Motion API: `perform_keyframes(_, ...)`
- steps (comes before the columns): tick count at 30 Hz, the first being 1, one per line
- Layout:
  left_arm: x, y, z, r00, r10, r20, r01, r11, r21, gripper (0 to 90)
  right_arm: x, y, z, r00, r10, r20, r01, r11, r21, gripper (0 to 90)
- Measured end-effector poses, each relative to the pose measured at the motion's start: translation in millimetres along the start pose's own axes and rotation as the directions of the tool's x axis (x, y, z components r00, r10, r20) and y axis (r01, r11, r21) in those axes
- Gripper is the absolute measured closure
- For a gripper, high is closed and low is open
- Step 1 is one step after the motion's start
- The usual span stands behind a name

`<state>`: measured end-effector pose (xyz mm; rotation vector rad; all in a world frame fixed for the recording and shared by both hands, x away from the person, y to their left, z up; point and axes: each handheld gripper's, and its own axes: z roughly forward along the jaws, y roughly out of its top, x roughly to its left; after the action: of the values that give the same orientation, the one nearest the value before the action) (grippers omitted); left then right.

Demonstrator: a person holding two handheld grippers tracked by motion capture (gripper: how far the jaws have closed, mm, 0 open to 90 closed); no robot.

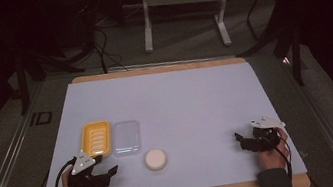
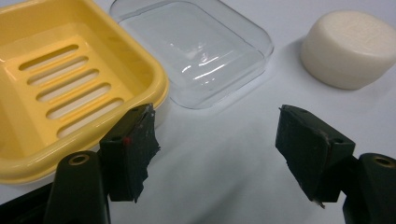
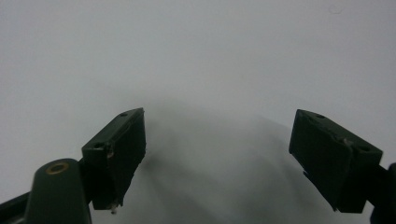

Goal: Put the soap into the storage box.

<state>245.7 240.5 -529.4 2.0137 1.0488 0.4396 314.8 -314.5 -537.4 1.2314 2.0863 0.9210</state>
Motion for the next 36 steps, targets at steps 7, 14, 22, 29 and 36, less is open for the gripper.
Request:
perform_keyframes(7,-3.1,2.1,-0.8,0.9999,0.01,0.014,-0.01,0.9999,0.002,29.3,0.5,-0.3,-0.6,0.9999,0.004,0.011,-0.004,1.0,-0.007,18.2)
perform_keyframes(14,-5.1,2.9,1.6,0.9994,0.021,0.029,-0.022,0.9992,0.034,29.4,1.0,-1.2,-2.4,0.9999,-0.001,0.012,0.001,1.0,-0.027,18.2)
perform_keyframes(22,-9.0,6.1,0.7,0.9977,0.05,0.047,-0.053,0.9963,0.067,29.5,1.0,-1.7,-3.7,0.9999,-0.004,0.015,0.005,0.999,-0.04,18.2)
perform_keyframes(29,-11.1,11.1,-2.0,0.9949,0.093,0.039,-0.096,0.9898,0.105,29.3,0.4,-1.9,-4.2,0.9999,0.006,0.012,-0.005,0.999,-0.045,18.1)
perform_keyframes(36,-13.0,21.0,-2.2,0.9902,0.134,0.04,-0.138,0.9823,0.127,29.1,0.7,-2.0,-4.3,0.9999,0.002,0.012,-0.001,0.999,-0.047,18.1)
